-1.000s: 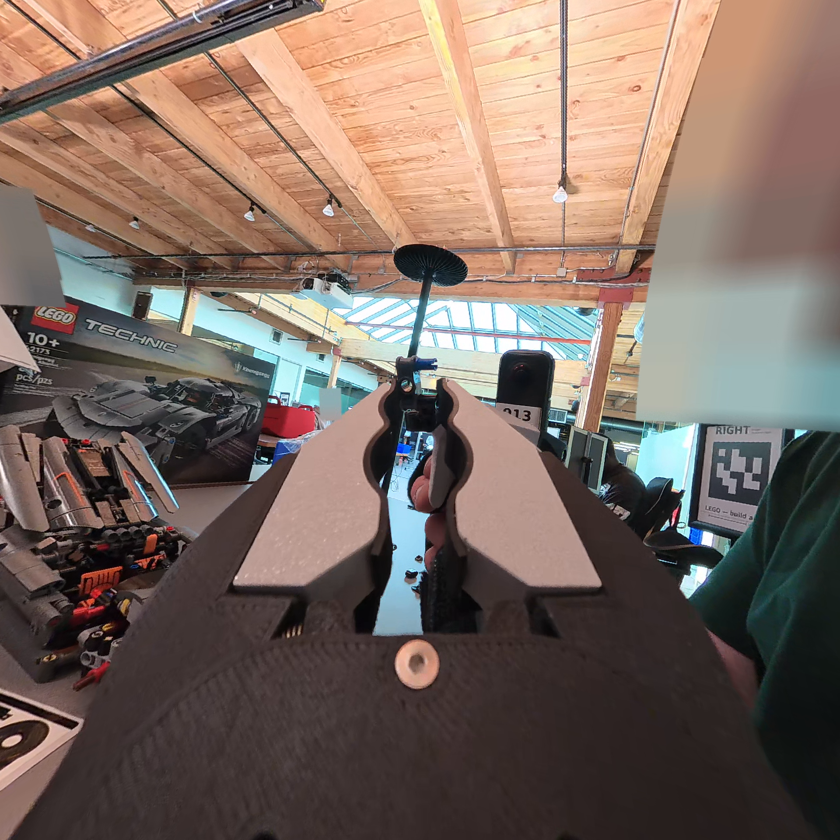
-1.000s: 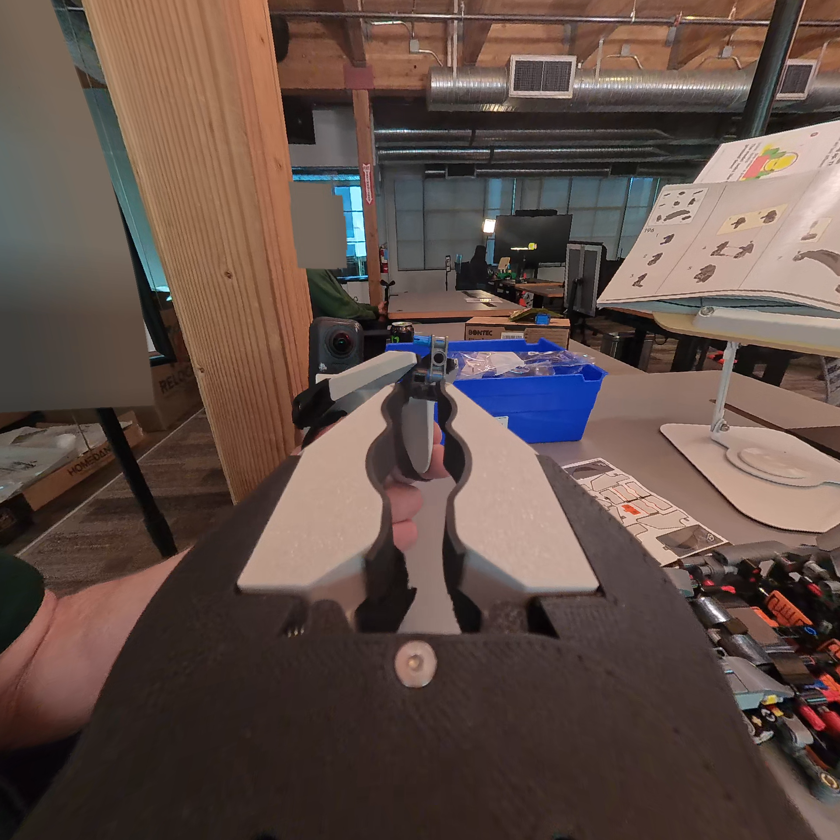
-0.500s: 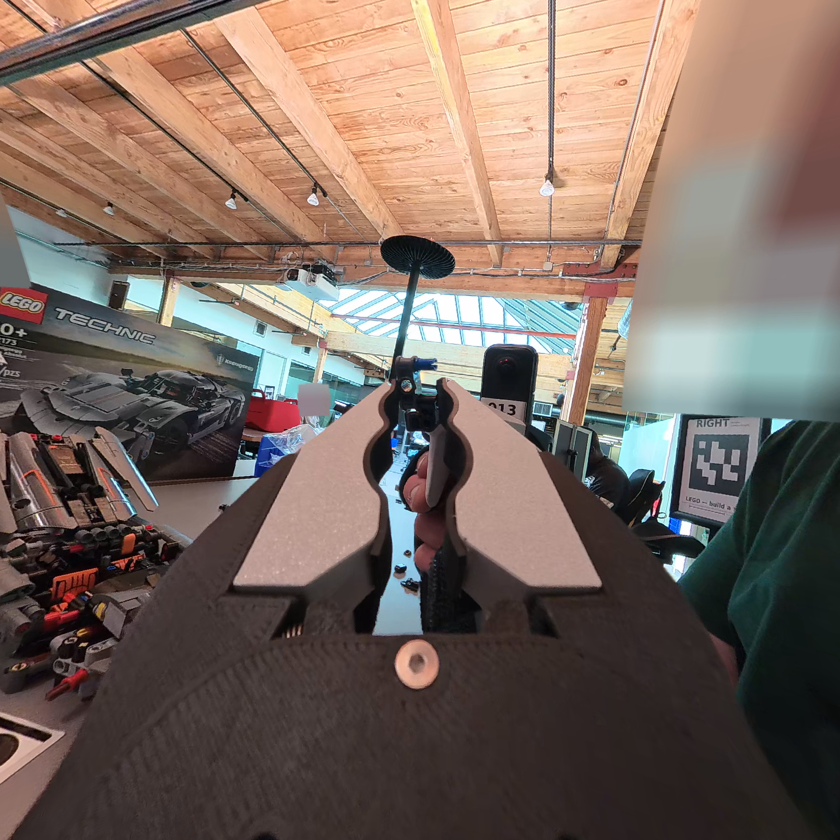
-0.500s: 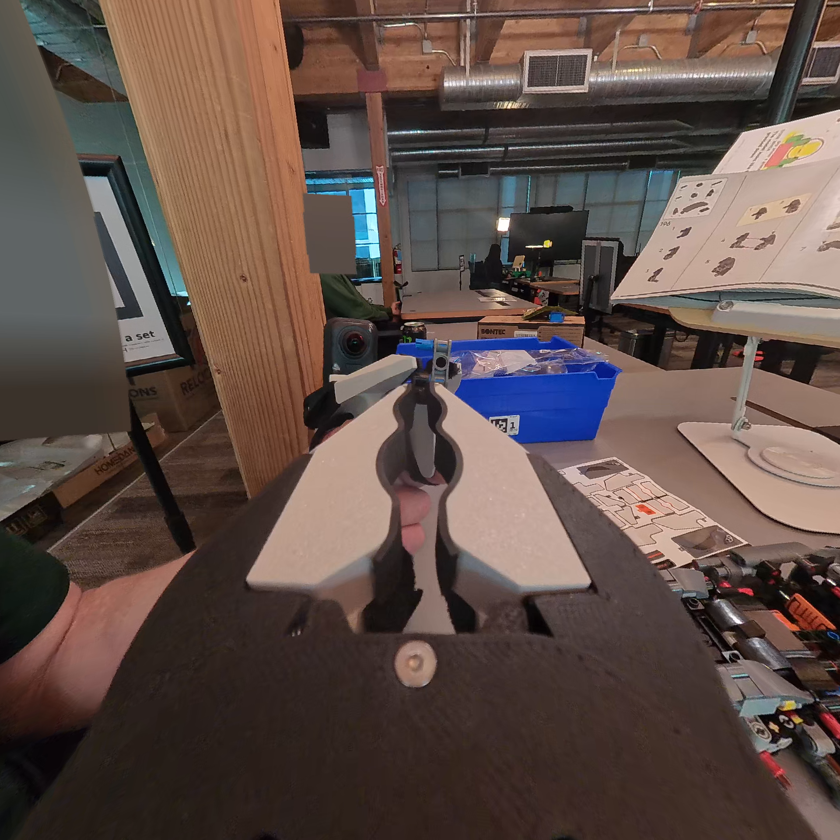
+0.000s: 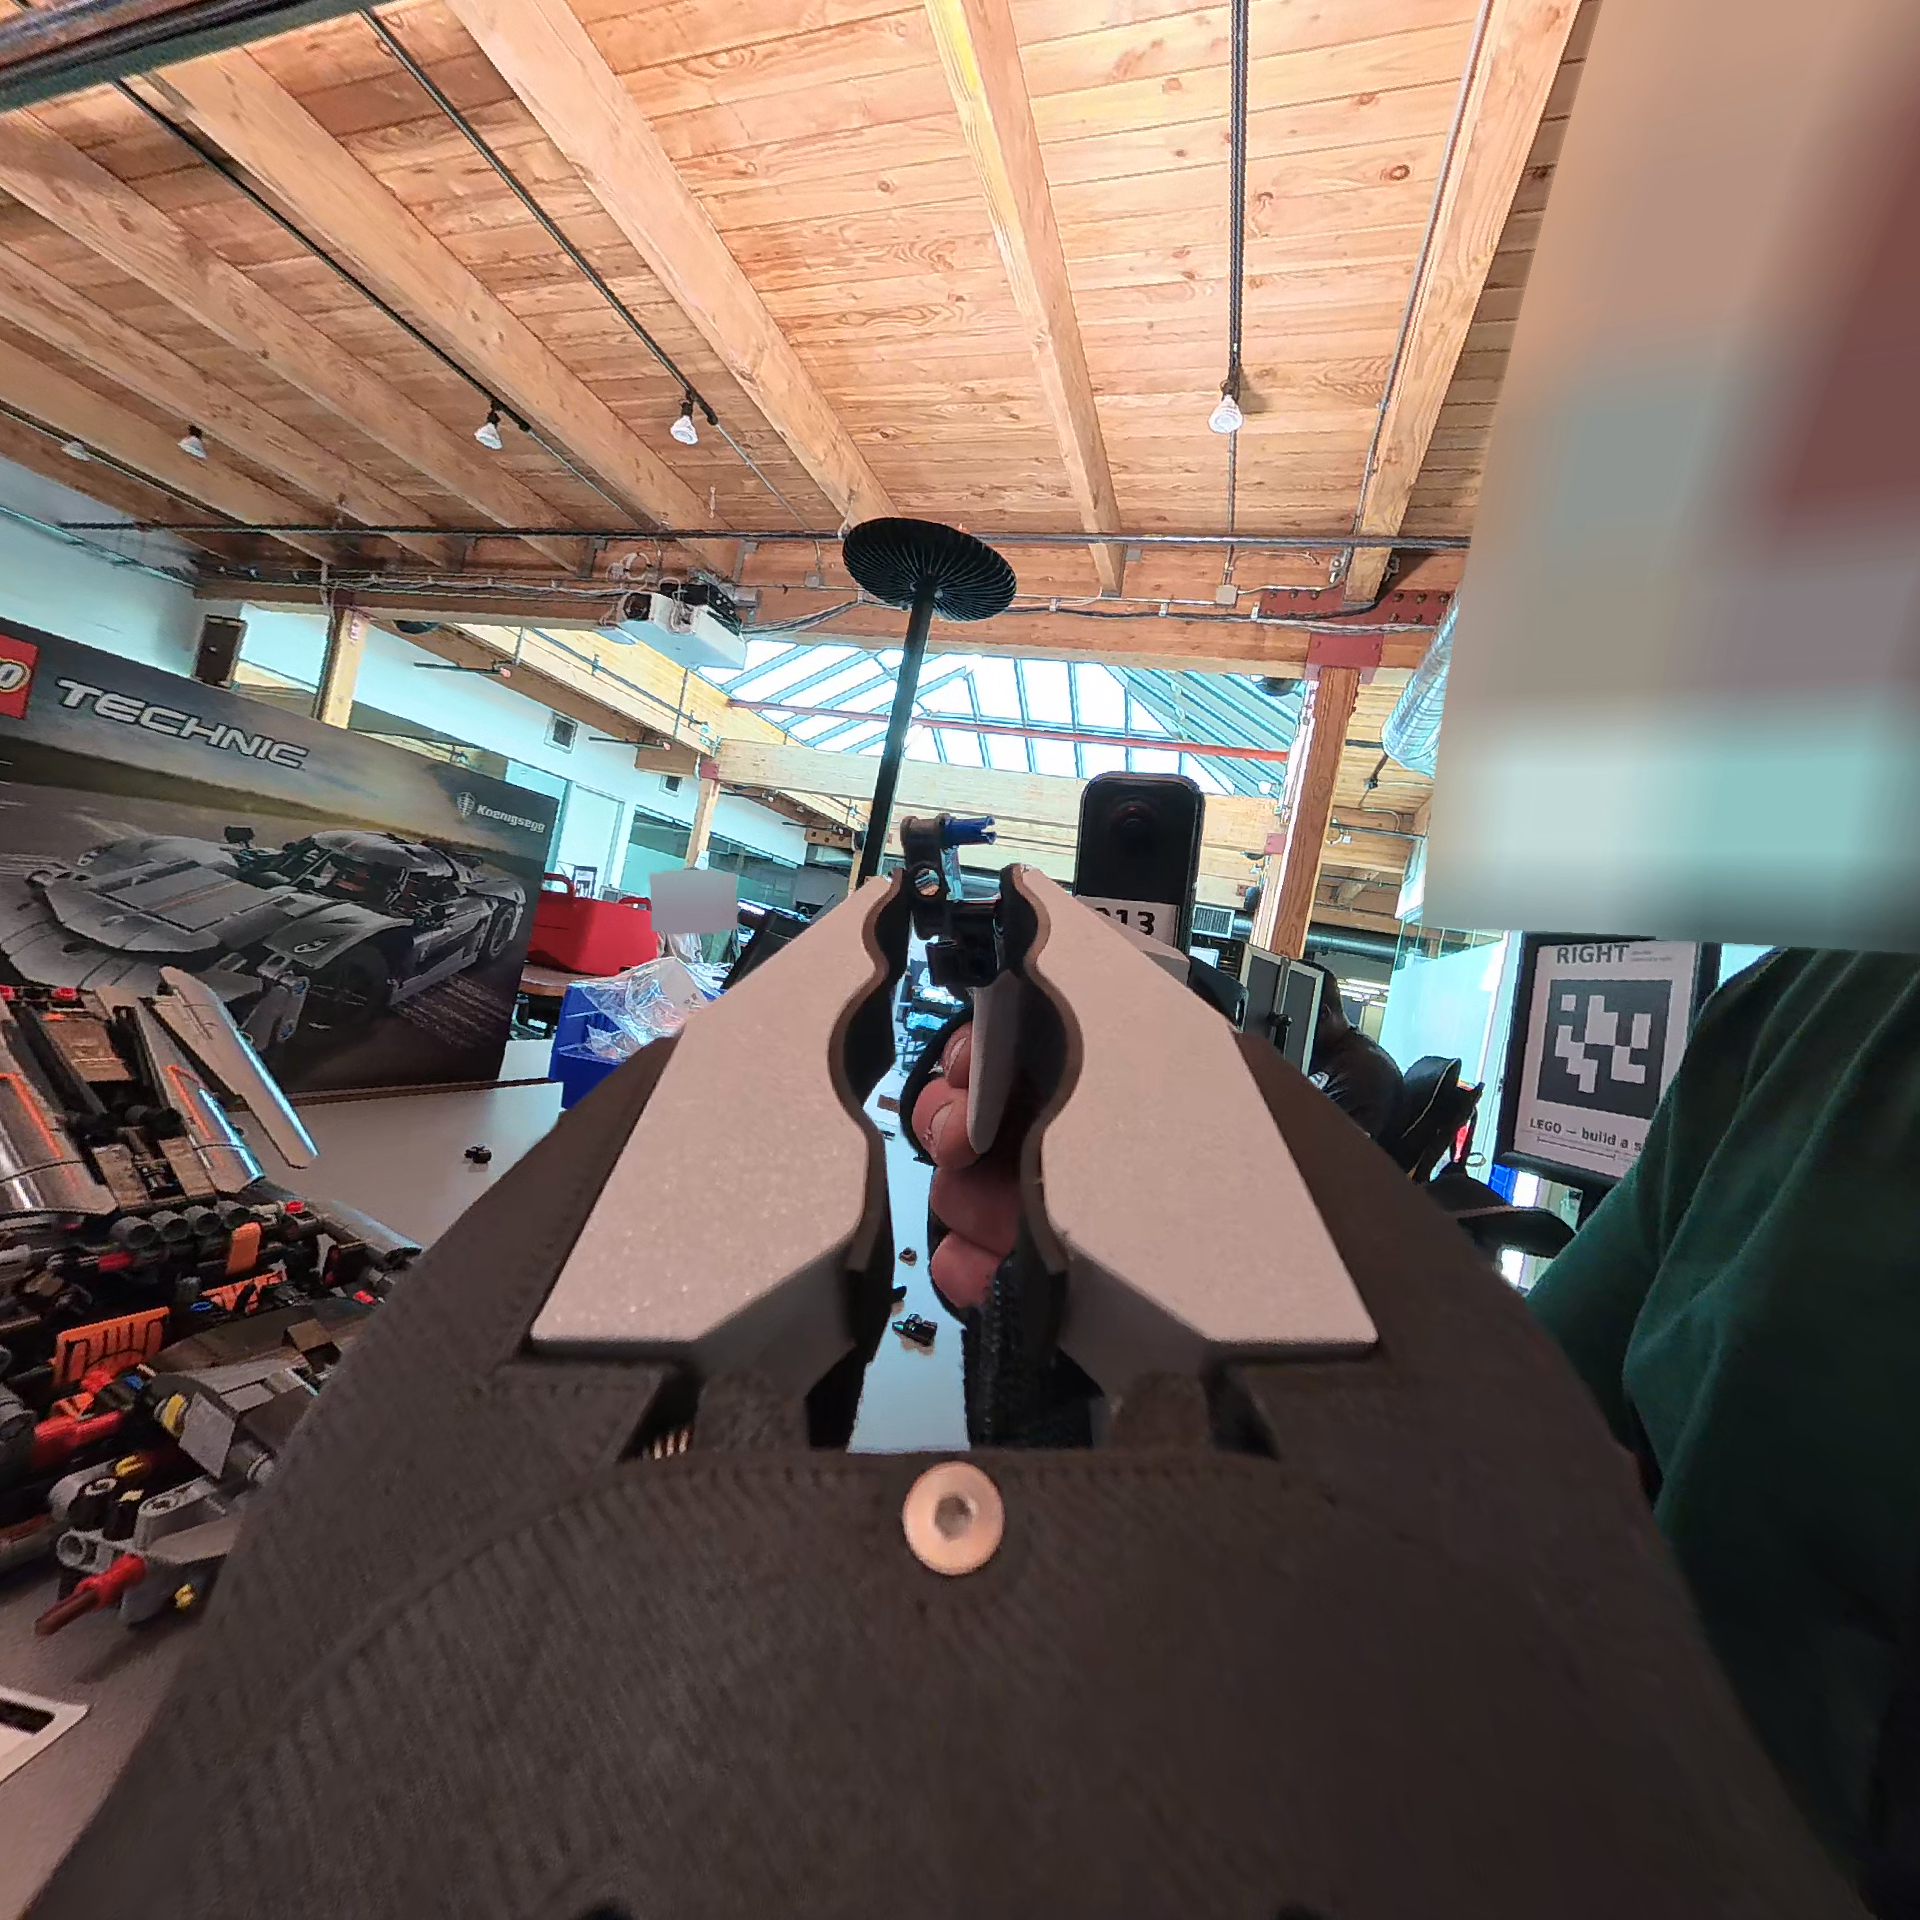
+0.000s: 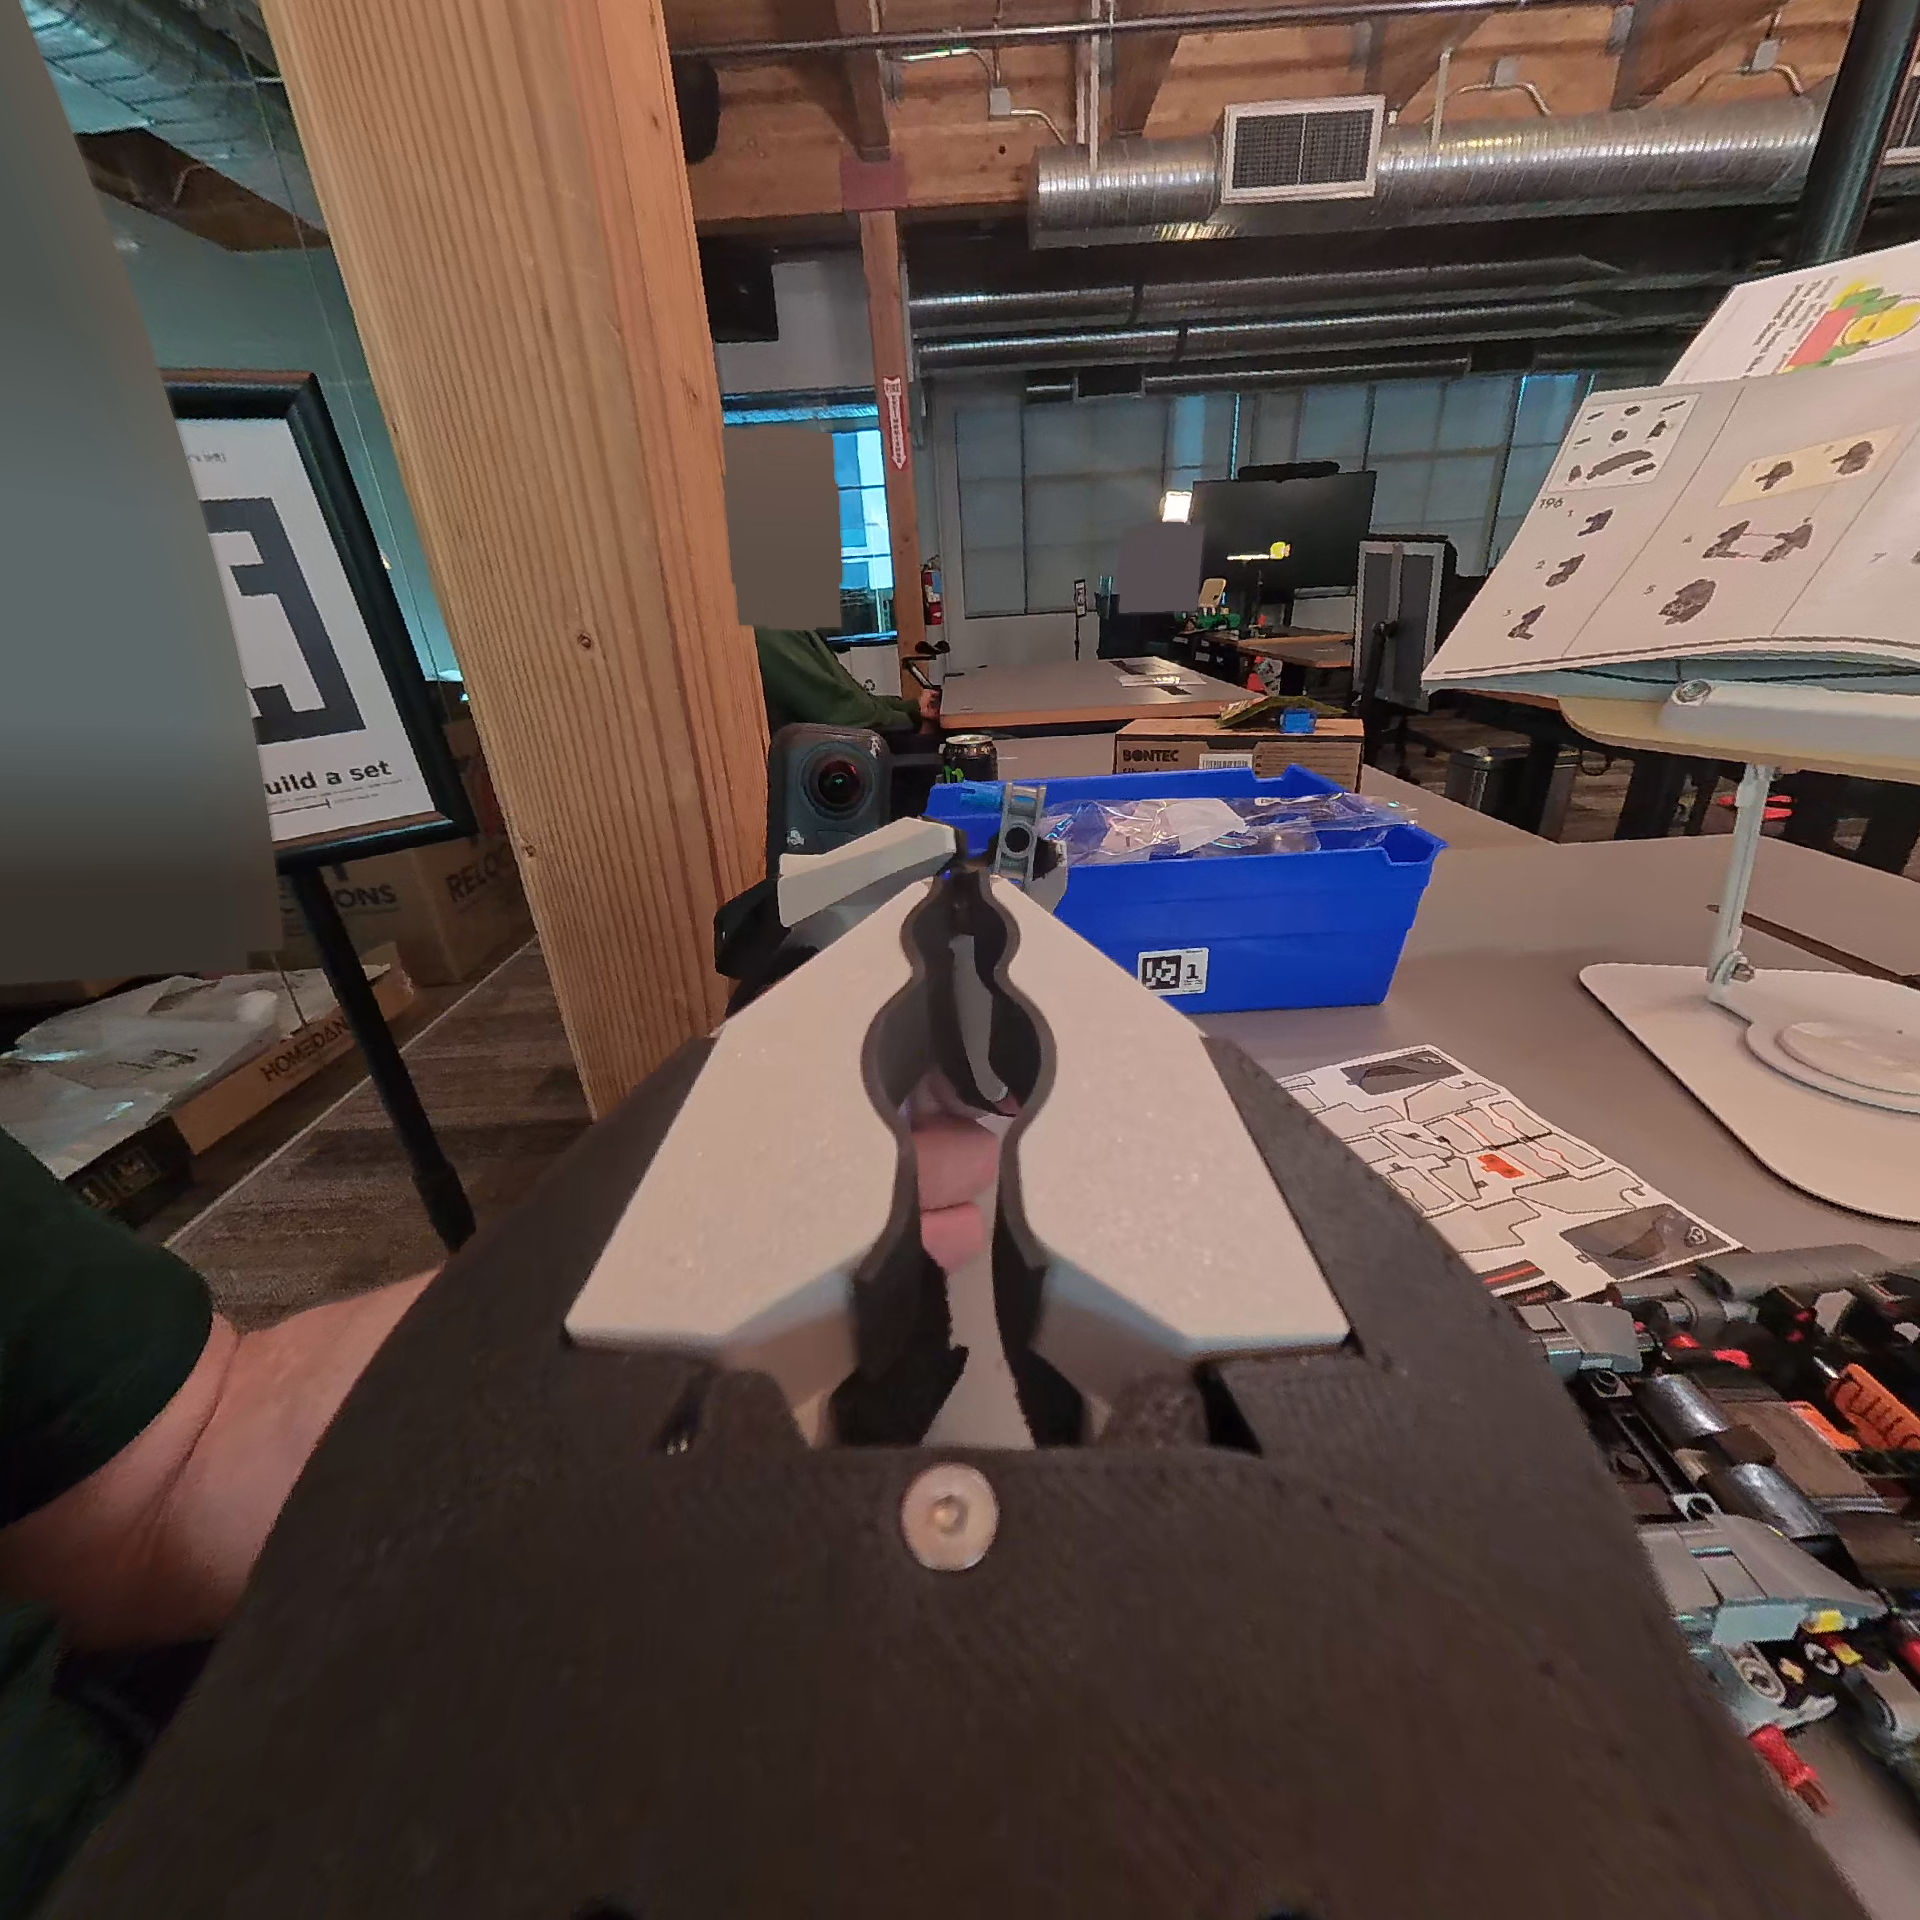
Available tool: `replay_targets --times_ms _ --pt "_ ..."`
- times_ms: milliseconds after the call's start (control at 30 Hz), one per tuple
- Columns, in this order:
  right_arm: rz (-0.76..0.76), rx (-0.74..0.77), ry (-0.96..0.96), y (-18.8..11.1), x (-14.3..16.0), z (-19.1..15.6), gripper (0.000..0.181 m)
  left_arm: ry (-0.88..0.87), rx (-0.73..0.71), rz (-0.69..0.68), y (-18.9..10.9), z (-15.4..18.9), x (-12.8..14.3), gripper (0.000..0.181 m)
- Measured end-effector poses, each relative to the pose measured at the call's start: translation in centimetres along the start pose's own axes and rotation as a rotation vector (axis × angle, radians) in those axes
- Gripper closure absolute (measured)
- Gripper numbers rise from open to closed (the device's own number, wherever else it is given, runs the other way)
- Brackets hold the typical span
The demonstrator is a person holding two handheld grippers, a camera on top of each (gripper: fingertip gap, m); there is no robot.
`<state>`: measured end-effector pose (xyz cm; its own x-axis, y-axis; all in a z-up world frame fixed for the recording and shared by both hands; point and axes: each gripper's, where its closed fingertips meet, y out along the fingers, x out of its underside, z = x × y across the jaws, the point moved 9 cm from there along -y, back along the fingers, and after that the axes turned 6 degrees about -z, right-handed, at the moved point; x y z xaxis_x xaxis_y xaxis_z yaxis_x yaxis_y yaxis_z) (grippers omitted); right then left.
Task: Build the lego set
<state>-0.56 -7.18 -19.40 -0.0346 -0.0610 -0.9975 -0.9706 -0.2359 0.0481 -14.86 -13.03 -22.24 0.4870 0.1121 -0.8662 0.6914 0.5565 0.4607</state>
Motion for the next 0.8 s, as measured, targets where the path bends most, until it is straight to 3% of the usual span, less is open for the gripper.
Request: replay_targets --times_ms 467,667,800 --pt "0.027 0.022 0.035 -2.2 -0.2 0.2 0.180 0.009 -0.027 -0.056 1.2 -0.2 0.6 0.153" --pt "-0.044 0.077 0.089 -5.2 1.0 0.7 0.180 0.070 -0.129 -0.114 0.1 -0.7 0.5 0.151" --pt "-0.170 0.105 0.143 -6.4 3.2 1.0 0.180 0.113 -0.210 -0.171 -0.8 -1.3 0.6 0.150"
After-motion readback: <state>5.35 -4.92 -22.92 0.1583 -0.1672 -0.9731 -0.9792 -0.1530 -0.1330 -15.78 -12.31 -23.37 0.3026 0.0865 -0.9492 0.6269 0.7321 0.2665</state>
